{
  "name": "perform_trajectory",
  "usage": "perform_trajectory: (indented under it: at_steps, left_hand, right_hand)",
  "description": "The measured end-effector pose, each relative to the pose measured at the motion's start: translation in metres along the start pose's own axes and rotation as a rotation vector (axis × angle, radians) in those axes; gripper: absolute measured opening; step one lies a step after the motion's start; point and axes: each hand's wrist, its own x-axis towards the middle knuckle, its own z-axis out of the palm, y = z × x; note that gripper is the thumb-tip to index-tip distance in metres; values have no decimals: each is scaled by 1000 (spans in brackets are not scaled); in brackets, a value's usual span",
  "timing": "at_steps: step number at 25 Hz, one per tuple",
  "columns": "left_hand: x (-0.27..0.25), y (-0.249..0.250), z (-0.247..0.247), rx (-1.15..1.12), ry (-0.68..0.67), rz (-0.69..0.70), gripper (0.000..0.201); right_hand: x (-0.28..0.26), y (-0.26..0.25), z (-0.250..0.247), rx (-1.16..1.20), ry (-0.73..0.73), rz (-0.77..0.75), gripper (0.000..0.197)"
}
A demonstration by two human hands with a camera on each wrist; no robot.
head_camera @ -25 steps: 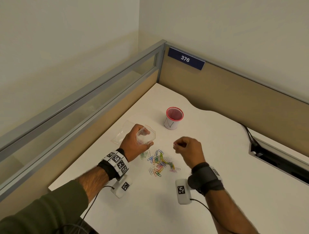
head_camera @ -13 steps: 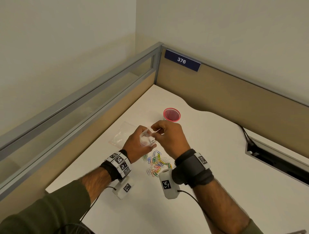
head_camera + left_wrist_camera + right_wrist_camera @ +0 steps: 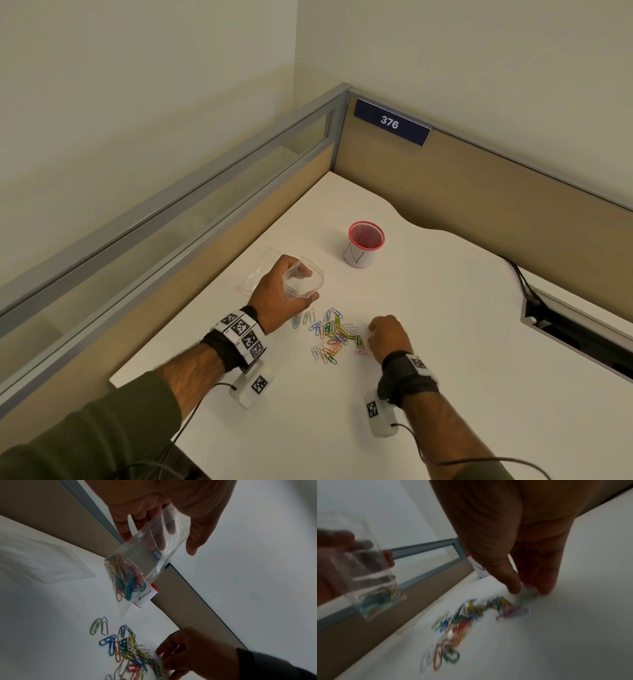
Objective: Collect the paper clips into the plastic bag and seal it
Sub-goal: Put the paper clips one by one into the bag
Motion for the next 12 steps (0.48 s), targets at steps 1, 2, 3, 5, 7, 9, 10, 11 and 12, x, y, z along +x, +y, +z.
perform_trajectory:
  at_steps: [1,2,3,5,7,9,10,11,12]
  left_hand:
    - [0,-1,-1,0,5,-3,45]
    - [0,-1,-2,1,9,-8,44]
    - [1,-2,-2,2,9,-12,44]
    - [2,-1,-1,5,10,-12,45]
    - [2,2,0,6,9,-18,45]
    - [3,3,2,9,4,-14,45]
    - [3,3,2,11,1,-12,45]
    - [4,3,3,11,0,-13,45]
    - [4,3,2,7,3,-14,45]
  right_hand:
    - [-2,-3,7,-32,2,-5,27]
    - [-3,-8,12,-52,6,-25,26]
    - [-3,-14,15,-57,-1,-55,26]
    - [-1,-24,15,-40,-18,-100,26]
    - [2,-32,12,-4,13,-112,27]
    - [0,-38,12,24,13,-161,35]
    - [-1,-40,15,6,-16,-204,41]
    - [-3,-41,19,-34,-43,-248,44]
    - [-5,-42,23,-84,-49,-286,40]
